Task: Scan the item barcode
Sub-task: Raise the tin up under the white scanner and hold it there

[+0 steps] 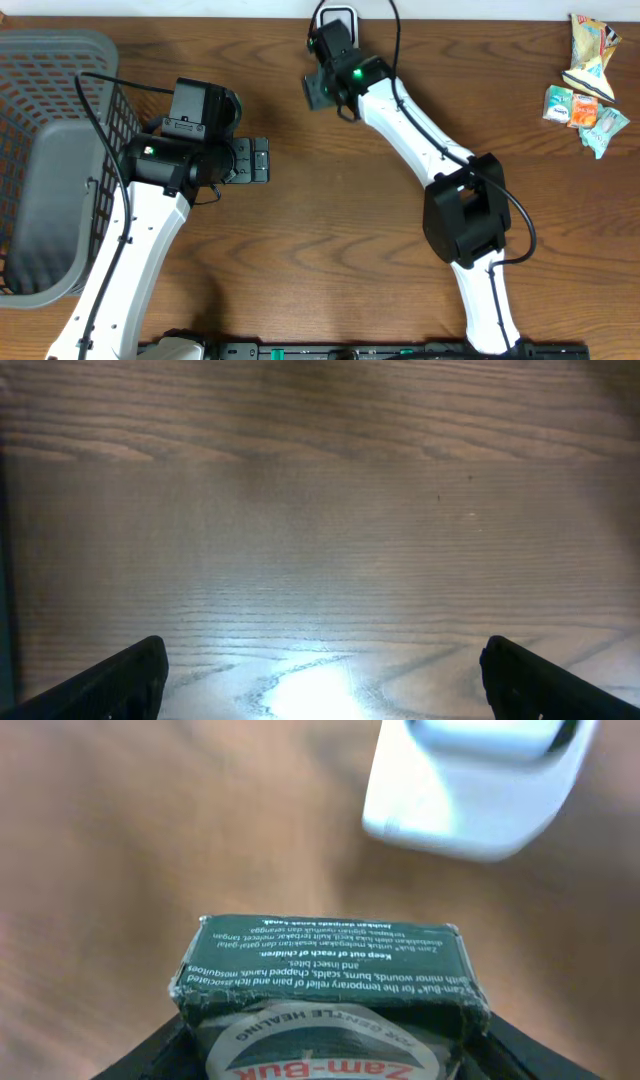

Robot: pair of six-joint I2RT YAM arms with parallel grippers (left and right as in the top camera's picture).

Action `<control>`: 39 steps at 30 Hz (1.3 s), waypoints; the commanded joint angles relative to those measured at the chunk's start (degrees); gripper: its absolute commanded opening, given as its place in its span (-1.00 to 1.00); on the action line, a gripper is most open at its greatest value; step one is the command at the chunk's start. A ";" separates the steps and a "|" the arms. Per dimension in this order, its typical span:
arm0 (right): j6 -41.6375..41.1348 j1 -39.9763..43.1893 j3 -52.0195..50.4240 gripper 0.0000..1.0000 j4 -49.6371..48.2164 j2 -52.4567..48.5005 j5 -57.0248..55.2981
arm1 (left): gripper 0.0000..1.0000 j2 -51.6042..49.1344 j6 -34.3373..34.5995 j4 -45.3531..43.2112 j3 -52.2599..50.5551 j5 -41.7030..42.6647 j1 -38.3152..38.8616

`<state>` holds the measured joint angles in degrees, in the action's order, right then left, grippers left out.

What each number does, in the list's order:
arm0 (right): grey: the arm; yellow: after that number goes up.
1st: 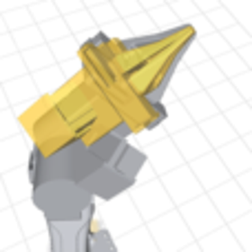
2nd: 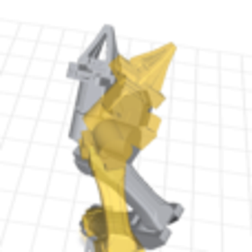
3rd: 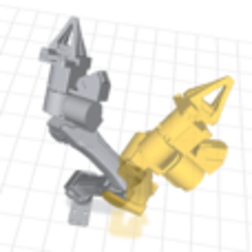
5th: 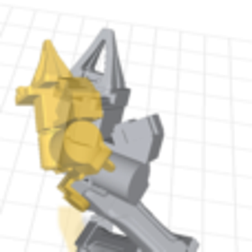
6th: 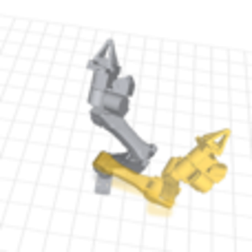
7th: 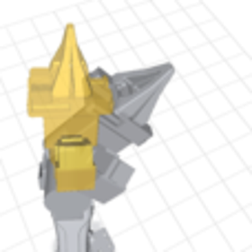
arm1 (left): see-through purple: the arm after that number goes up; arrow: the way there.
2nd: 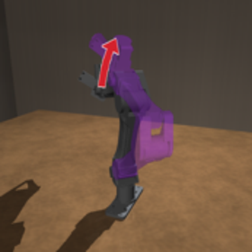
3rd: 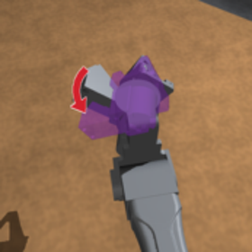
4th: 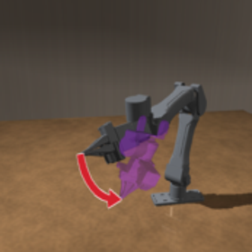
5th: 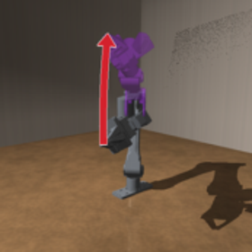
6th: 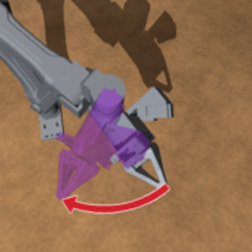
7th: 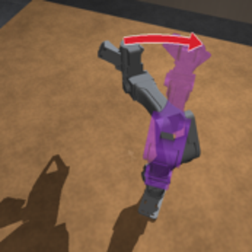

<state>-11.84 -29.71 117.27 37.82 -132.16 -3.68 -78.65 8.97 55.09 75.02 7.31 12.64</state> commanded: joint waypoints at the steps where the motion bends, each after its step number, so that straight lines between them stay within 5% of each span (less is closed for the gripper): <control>1: 1.66 1.95 1.22 0.25 -5.29 -0.39 -3.06 | 0.95 0.39 -0.35 0.00 0.63 -0.33 -0.07; 10: 1.64 4.61 1.22 0.14 -20.13 -0.39 -2.97 | 0.96 0.37 -0.35 0.00 0.63 -0.31 -0.07; 15: 1.68 4.11 1.16 0.21 -18.40 -0.79 -0.59 | 0.95 0.37 -0.35 0.00 0.63 -0.31 -0.07; 20: 1.60 2.67 1.11 0.48 -15.13 -2.60 -0.02 | 0.96 0.37 -0.35 0.00 0.63 -0.31 -0.07; 28: -6.88 0.28 1.11 0.55 -12.96 -6.25 -7.98 | 0.96 0.37 -0.35 0.00 0.63 -0.31 -0.07; 39: -6.99 0.04 1.11 0.55 -13.62 -12.02 -8.22 | 0.96 0.37 -0.35 0.00 0.63 -0.31 -0.07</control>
<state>-17.67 -29.56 117.40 24.77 -143.41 -10.39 -78.65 8.97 55.09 75.02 7.33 12.64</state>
